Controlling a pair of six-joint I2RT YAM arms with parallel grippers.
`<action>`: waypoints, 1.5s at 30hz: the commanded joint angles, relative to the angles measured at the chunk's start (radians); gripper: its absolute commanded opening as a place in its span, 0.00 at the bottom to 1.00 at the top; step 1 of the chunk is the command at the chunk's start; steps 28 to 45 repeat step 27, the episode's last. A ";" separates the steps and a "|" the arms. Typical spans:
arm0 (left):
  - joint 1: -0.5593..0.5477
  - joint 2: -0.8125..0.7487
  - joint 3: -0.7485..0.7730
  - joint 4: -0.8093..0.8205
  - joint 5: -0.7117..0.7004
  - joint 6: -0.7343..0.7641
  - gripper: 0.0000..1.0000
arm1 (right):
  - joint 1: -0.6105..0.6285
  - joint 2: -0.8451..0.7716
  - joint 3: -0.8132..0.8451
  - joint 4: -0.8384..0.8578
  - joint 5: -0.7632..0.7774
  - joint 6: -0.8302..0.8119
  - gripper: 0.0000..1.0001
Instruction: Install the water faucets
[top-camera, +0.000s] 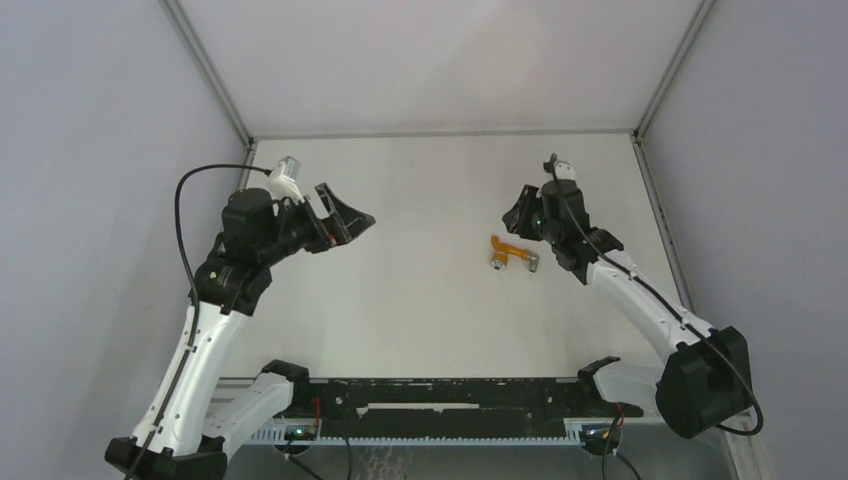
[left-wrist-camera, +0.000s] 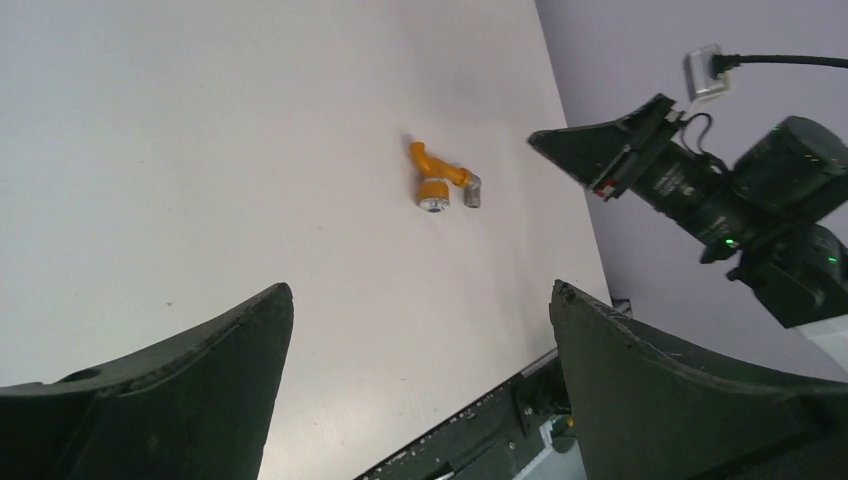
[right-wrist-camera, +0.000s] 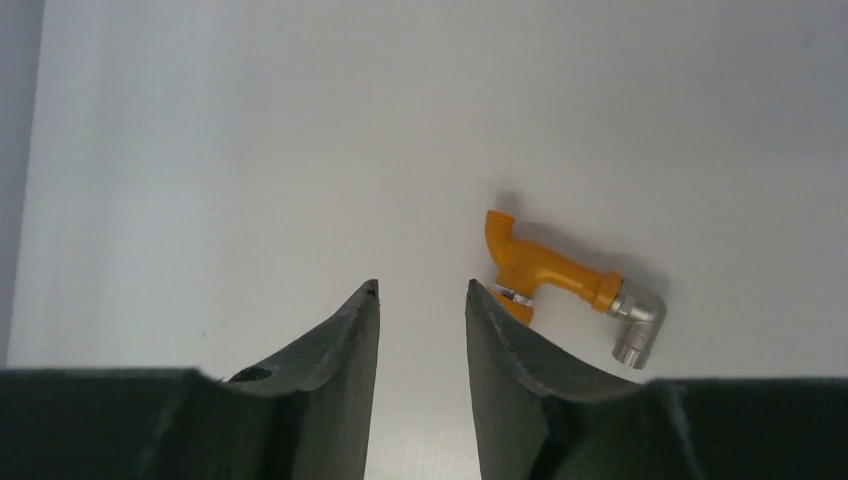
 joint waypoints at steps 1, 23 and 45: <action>0.004 -0.039 -0.009 0.006 -0.114 0.040 1.00 | -0.067 -0.027 0.141 -0.169 0.097 0.110 0.53; 0.004 -0.153 0.021 -0.073 -0.701 0.034 1.00 | -0.181 -0.313 0.262 -0.427 0.632 0.228 0.99; 0.005 -0.167 0.026 -0.072 -0.708 0.051 1.00 | -0.180 -0.338 0.218 -0.385 0.631 0.230 1.00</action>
